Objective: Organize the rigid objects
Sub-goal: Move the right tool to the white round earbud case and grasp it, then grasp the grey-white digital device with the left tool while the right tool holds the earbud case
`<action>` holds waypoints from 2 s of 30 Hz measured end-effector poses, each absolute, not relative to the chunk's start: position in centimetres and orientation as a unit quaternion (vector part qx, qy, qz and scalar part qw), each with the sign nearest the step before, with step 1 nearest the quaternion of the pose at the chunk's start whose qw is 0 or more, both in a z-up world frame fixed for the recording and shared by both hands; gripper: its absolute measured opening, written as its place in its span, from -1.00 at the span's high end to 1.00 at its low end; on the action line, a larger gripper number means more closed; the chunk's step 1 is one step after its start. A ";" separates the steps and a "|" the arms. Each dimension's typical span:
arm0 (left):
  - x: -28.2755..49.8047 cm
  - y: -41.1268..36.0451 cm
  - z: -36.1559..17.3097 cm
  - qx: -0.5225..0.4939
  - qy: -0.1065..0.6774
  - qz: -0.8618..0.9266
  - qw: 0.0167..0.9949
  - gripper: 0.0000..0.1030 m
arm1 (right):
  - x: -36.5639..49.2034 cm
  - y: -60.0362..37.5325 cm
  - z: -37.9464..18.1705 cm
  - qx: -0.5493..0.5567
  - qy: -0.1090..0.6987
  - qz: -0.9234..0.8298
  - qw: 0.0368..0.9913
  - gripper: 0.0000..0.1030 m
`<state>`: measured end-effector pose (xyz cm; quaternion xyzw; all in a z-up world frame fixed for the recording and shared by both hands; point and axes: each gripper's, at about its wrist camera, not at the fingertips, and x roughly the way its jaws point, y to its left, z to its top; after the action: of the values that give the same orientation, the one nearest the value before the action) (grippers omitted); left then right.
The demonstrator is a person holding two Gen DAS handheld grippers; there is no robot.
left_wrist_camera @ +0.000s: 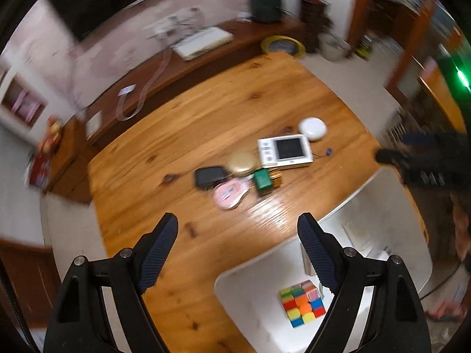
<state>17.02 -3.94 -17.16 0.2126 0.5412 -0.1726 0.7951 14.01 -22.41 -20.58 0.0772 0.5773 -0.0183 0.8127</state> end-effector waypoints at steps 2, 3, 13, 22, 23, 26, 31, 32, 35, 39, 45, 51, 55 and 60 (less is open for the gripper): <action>18.3 -5.3 -18.5 0.246 0.540 -0.201 0.779 -0.66 | 16.0 -22.7 -21.6 0.091 0.586 -0.014 0.805 -0.39; 19.1 -6.2 -19.3 0.266 0.539 -0.215 0.770 -0.66 | 17.0 -22.8 -22.1 0.098 0.590 -0.012 0.801 -0.39; 25.4 -9.6 -24.1 0.316 0.560 -0.297 0.706 -0.66 | 25.8 -24.5 -28.8 0.180 0.619 -0.032 0.764 -0.39; 25.7 -10.5 -25.5 0.364 0.533 -0.345 0.681 -0.66 | 28.9 -23.9 -32.9 0.172 0.651 -0.060 0.737 -0.39; 25.7 -10.6 -25.6 0.367 0.532 -0.349 0.679 -0.66 | 29.1 -23.9 -33.1 0.169 0.653 -0.061 0.736 -0.39; 25.6 -10.9 -25.9 0.381 0.527 -0.356 0.671 -0.66 | 29.3 -23.5 -33.5 0.159 0.661 -0.063 0.731 -0.30; 25.8 -11.7 -26.8 0.398 0.525 -0.361 0.660 -0.66 | 29.8 -22.7 -34.1 0.140 0.668 -0.061 0.728 -0.10; 25.7 -11.9 -26.9 0.400 0.526 -0.362 0.658 -0.66 | 29.8 -22.5 -34.1 0.132 0.668 -0.063 0.730 -0.10; 25.7 -12.6 -27.5 0.408 0.526 -0.365 0.650 -0.66 | 29.6 -22.4 -34.1 0.125 0.663 -0.062 0.735 -0.09; 25.3 -13.5 -28.7 0.430 0.523 -0.374 0.633 -0.66 | 29.1 -23.7 -34.2 0.144 0.665 -0.066 0.730 -0.09; 24.3 -15.2 -31.1 0.502 0.500 -0.379 0.595 -0.66 | 27.8 -26.6 -34.5 0.171 0.666 -0.085 0.721 -0.09; 24.3 -16.3 -33.7 0.553 0.498 -0.378 0.551 -0.67 | 26.0 -29.1 -34.6 0.206 0.662 -0.094 0.714 -0.09; 24.4 -16.8 -34.4 0.554 0.505 -0.386 0.538 -0.69 | 24.9 -29.5 -34.5 0.209 0.660 -0.088 0.716 -0.09; 25.1 -16.8 -34.4 0.523 0.528 -0.401 0.535 -0.45 | 24.7 -29.2 -34.6 0.219 0.658 -0.080 0.716 -0.09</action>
<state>25.11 -16.76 -34.36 0.5232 0.5280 -0.4012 0.5353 24.73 -29.21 -34.63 0.2194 0.6579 -0.0804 0.7160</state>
